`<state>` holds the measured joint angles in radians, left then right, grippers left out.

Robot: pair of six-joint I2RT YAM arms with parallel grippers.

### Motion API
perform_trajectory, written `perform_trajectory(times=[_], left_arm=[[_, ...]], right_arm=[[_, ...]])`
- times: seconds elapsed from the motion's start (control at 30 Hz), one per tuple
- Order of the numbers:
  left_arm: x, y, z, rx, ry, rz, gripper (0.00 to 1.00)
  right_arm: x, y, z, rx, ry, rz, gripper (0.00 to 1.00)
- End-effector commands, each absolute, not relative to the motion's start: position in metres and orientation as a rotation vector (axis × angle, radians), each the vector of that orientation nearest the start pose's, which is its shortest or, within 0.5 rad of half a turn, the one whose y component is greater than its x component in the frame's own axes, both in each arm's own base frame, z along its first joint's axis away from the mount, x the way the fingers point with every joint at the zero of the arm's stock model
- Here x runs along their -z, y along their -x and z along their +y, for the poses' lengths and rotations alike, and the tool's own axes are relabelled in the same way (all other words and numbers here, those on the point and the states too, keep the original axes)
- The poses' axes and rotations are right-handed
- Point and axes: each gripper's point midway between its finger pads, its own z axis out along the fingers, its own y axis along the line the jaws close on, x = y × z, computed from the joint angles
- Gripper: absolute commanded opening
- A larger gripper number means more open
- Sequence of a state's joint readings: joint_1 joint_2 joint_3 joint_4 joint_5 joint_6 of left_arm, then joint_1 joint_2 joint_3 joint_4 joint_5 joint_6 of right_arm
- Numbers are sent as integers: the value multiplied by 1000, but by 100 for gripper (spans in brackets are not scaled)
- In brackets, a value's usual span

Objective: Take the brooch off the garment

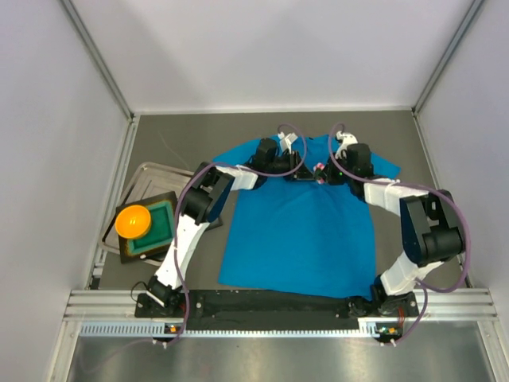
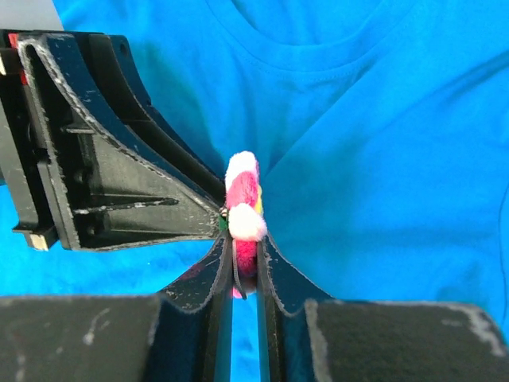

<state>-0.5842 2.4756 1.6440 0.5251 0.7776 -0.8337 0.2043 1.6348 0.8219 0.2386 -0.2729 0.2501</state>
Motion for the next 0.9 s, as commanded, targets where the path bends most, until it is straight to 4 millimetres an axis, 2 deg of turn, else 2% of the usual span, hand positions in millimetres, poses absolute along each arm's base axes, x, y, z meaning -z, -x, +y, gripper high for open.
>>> perform_trajectory(times=[0.0, 0.23, 0.33, 0.37, 0.43, 0.6, 0.67, 0.7, 0.87], left_arm=[[-71, -426, -446, 1522, -393, 2101, 33], [-59, -428, -445, 1477, -368, 2131, 31], [-46, -428, -441, 1443, -357, 2170, 31], [-44, -430, -441, 1429, -360, 2172, 31], [-40, -429, -441, 1426, -362, 2179, 32], [-44, -432, -449, 1495, -368, 2135, 39], [-46, -437, -453, 1499, -361, 2124, 40], [-40, -438, -453, 1497, -355, 2141, 39], [-35, -442, -453, 1471, -347, 2151, 40]], right_arm=[[-94, -420, 141, -289, 177, 2218, 0], [-89, -415, 129, 33, 276, 2290, 0], [-90, -414, 126, 182, 325, 2286, 0], [-91, -413, 126, 231, 393, 2274, 0], [-86, -411, 128, 266, 428, 2279, 0], [-81, -404, 123, 335, 507, 2279, 0], [-79, -400, 117, 373, 528, 2283, 0], [-80, -400, 115, 386, 528, 2279, 0], [-82, -391, 105, 425, 537, 2275, 0]])
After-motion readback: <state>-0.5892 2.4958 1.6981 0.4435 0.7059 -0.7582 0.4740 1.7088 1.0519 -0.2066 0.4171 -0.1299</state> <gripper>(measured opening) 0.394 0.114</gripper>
